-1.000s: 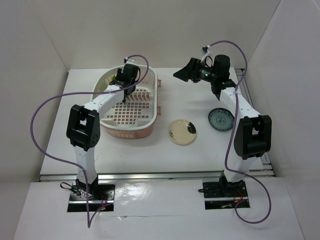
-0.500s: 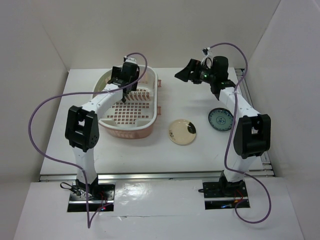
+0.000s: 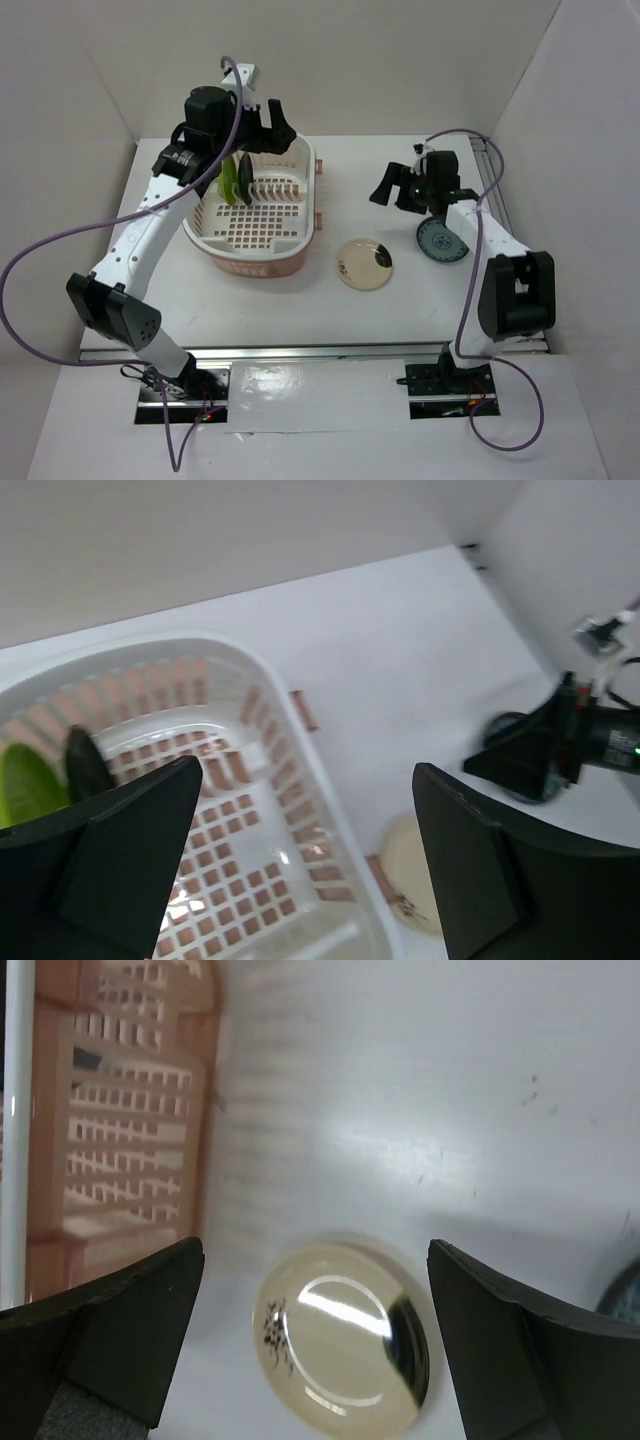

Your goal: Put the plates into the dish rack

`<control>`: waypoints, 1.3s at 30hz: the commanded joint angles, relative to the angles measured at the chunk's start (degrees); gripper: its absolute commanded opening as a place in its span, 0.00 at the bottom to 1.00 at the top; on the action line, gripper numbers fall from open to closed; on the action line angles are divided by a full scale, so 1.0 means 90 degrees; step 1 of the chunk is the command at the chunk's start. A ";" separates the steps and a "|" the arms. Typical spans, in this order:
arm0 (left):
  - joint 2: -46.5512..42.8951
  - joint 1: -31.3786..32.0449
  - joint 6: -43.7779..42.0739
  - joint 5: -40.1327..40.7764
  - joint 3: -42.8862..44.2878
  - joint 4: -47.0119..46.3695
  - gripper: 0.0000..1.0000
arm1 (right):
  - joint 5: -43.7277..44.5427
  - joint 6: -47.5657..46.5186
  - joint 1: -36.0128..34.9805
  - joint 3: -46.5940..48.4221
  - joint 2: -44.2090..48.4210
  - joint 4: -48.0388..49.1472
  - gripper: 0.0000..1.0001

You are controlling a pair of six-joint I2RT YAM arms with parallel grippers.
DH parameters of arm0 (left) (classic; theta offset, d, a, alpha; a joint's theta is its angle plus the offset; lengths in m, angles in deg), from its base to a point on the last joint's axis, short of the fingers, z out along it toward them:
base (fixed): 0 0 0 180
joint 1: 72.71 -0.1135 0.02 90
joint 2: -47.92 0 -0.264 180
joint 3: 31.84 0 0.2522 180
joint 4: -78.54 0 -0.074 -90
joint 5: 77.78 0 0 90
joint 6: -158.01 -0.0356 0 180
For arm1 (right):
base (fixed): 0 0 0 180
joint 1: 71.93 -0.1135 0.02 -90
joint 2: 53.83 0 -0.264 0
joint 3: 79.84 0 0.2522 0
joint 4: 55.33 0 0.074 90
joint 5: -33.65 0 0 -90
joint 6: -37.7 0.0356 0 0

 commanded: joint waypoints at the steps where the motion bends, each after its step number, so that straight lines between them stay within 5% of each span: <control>1: -0.0107 0.0059 0.0729 -0.1818 -0.0117 -0.0028 1.00 | 0.0202 -0.0260 -0.0044 -0.0271 0.1203 -0.0556 1.00; 12: -0.0362 0.0440 0.1063 -0.2240 -0.0547 -0.0155 1.00 | 0.0190 0.0306 -0.0190 -0.2633 0.2973 -0.0928 0.95; 32: -0.0245 0.0440 0.1238 -0.2367 -0.0069 -0.0155 1.00 | 0.0191 0.0423 -0.0191 -0.3377 0.1724 0.0371 0.83; 39: -0.0128 0.0440 0.1238 -0.2367 -0.0010 -0.0096 1.00 | 0.0250 0.0482 -0.0191 -0.3377 0.1276 0.0771 0.72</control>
